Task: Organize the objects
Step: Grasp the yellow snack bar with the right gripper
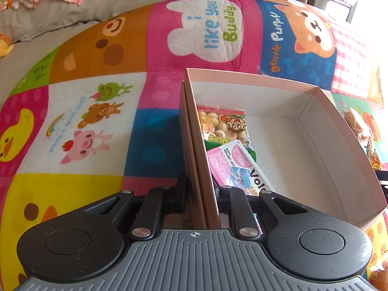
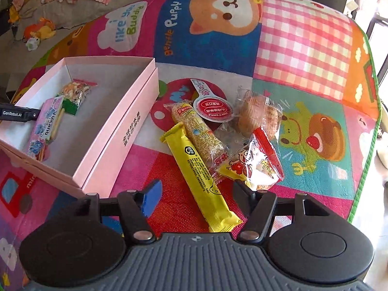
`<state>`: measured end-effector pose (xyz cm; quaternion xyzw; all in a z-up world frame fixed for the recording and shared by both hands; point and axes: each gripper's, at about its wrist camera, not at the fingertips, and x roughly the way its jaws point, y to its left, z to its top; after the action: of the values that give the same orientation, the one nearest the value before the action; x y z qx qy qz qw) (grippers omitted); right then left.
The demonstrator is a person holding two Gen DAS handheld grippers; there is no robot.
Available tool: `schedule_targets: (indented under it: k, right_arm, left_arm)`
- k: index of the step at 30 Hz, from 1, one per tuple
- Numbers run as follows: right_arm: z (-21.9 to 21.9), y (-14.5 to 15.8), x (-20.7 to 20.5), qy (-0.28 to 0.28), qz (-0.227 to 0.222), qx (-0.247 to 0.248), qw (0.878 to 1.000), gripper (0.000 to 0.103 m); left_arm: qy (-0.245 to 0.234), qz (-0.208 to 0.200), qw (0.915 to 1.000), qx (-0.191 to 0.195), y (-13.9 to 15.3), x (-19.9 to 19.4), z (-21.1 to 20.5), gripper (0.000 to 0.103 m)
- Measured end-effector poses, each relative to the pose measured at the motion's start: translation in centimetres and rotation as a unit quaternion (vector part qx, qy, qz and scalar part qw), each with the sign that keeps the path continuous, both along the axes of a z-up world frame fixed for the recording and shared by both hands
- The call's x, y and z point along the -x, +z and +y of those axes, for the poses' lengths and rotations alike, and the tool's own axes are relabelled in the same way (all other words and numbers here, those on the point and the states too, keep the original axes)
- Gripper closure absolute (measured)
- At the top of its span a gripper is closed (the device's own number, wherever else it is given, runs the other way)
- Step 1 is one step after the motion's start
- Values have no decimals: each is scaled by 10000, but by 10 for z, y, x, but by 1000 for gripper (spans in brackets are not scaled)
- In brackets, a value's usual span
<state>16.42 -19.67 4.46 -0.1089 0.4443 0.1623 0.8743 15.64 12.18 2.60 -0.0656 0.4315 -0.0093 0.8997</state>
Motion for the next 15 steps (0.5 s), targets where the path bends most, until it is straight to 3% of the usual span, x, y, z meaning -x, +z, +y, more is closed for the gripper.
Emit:
schedule_targets:
  k: [2,3,10,15]
  right_arm:
    - [-4,-7,-1,-89,164,-78,9998,66]
    - [-8,-8,2,-94,234,-146,9996,72]
    - [-36,-4,56,32,490,-135,9987,77]
    - [-34,-1,69,118,353,102,9993,75]
  left_arm:
    - [5,1,10000,0,0,0,0,85]
    - [3,2,10000,-2,0,0,-1,85]
    - [9,-52,10000,18,-1,2,0,85]
    - [24,-55,10000,0,-1,2,0,85]
